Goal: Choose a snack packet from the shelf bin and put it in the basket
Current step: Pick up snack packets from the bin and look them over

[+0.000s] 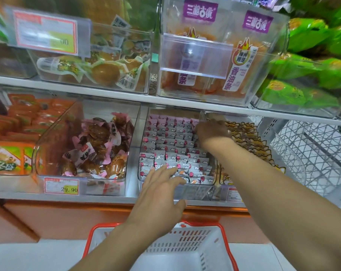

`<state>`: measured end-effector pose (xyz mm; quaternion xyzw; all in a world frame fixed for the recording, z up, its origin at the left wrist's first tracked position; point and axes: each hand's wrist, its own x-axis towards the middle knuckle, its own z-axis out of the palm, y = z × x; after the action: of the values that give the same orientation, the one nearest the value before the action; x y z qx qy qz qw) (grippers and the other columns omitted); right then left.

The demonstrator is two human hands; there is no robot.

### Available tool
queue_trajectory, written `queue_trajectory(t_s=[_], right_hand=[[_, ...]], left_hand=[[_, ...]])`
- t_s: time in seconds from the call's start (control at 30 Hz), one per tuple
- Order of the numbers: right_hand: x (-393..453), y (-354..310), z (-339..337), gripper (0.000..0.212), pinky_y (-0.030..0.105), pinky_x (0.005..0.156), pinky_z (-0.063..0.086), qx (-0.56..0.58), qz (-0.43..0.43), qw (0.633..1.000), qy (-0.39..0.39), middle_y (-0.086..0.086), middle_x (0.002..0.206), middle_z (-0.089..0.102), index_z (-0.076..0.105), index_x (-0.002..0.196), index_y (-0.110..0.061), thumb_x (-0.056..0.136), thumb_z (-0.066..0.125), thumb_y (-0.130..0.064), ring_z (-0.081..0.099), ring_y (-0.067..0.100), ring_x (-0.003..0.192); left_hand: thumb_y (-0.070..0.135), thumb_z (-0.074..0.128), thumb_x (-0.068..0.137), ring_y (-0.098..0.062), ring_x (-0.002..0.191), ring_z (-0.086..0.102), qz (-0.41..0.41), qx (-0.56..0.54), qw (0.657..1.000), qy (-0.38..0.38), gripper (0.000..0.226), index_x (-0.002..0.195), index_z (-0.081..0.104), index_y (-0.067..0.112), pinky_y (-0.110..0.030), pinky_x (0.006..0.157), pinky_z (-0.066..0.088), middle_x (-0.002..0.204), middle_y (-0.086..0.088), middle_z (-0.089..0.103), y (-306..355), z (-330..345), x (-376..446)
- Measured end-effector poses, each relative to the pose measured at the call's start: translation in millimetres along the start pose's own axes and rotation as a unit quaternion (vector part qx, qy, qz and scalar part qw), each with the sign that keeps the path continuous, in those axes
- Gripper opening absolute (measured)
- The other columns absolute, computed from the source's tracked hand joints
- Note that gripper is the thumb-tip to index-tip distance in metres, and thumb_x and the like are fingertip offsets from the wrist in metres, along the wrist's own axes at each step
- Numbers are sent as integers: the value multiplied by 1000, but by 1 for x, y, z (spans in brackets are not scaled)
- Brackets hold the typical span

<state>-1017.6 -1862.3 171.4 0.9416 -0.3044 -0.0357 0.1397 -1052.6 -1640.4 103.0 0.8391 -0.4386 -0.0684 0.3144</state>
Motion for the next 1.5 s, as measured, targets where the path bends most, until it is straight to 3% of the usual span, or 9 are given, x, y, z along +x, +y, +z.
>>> queue_trajectory(t_s=[0.13, 0.37, 0.5, 0.6, 0.7, 0.87, 1.1, 1.33, 1.5], right_hand=[[6, -1, 3, 29, 43, 92, 54, 39, -9, 999, -16, 10, 109, 68, 62, 123, -6, 97, 53, 2, 66, 30, 96], [-7, 12, 2, 26, 43, 90, 55, 223, 80, 960, 148, 9, 115, 69, 65, 116, -20, 102, 48, -7, 66, 30, 106], [-35, 27, 6, 16, 34, 64, 52, 405, 86, 877, 243, 8, 93, 67, 61, 111, -10, 104, 50, -19, 62, 28, 78], [-76, 28, 9, 10, 29, 61, 48, 555, 69, 789, 255, -9, 84, 65, 59, 101, -31, 103, 54, -23, 62, 16, 77], [-120, 18, 12, 18, 47, 74, 60, 687, 26, 704, 177, -2, 93, 72, 59, 87, -41, 102, 58, -31, 71, 24, 90], [-158, -4, 28, 14, 41, 80, 60, 727, -49, 683, 59, -3, 87, 73, 66, 88, -31, 100, 63, -23, 70, 16, 86], [-170, -7, 38, 22, 33, 84, 60, 793, -5, 607, -53, 4, 89, 79, 80, 89, -18, 78, 79, -37, 75, 18, 87], [-168, -3, 34, 24, 41, 100, 55, 774, 5, 624, -109, -4, 105, 78, 79, 107, -16, 92, 69, -32, 72, 13, 104], [-167, -1, 35, 28, 41, 102, 54, 780, 14, 612, -133, -4, 107, 78, 77, 112, -16, 93, 66, -34, 71, 14, 108]], left_hand=[[42, 67, 93, 3, 149, 5, -6, -8, 1000, 4, 50, 141, 51, 38, -23, 115, -10, 160, 18, 29, -2, -1, 0], [42, 67, 94, 3, 149, 6, -12, -36, 999, 27, 46, 137, 54, 40, -28, 122, 4, 158, 20, 32, -1, -3, 1], [37, 67, 94, 6, 147, 10, -21, -74, 995, 59, 45, 136, 52, 43, -27, 123, 9, 152, 26, 35, 5, -8, -1], [43, 66, 94, 12, 131, 27, -33, -141, 980, 135, 55, 142, 39, 48, -22, 112, 25, 137, 35, 33, 12, -14, -5], [54, 63, 92, 6, 129, 42, -59, -227, 953, 194, 52, 140, 42, 48, -28, 108, 37, 140, 30, 44, 16, -19, -6], [77, 61, 74, 9, 110, 59, -78, -286, 948, 119, 58, 124, 56, 48, -32, 94, 55, 117, 35, 61, 15, -21, -11], [45, 69, 93, -14, 75, 72, -98, -387, 914, 67, 9, 102, 68, 43, -23, 64, 58, 90, 8, 76, 23, -1, -25], [32, 75, 86, -20, 106, 73, -242, -522, 815, 64, 22, 106, 78, 26, -46, 99, 54, 108, 0, 79, 12, 2, -21], [36, 80, 64, -13, 103, 74, -263, -593, 759, 62, 46, 106, 78, 17, -29, 78, 61, 111, -1, 78, 9, 6, -15]])
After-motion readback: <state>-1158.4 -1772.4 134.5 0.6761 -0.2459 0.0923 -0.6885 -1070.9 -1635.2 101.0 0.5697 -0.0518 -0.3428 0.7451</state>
